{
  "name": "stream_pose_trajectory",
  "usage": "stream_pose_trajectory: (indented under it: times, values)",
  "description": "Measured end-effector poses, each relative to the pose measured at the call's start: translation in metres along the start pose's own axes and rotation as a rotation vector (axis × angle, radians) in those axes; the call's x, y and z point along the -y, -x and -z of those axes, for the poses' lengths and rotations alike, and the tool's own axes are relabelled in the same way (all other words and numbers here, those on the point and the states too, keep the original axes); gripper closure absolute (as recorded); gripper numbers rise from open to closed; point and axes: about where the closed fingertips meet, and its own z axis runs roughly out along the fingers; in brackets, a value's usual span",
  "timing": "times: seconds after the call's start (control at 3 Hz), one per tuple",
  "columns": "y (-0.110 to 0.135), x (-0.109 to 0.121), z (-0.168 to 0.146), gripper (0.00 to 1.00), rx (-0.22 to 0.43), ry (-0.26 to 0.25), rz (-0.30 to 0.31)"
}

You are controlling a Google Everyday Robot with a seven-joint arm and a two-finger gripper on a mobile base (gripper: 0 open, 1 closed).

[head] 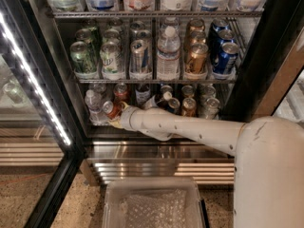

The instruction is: Pick coke can from bottom shelf of fridge

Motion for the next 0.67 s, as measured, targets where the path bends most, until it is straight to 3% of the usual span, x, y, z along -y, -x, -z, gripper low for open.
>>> stream_pose_trajectory:
  times: [0.67]
  values:
    - [0.0048,0.0046,0.0086,1.0,0.012,-0.022,0.011]
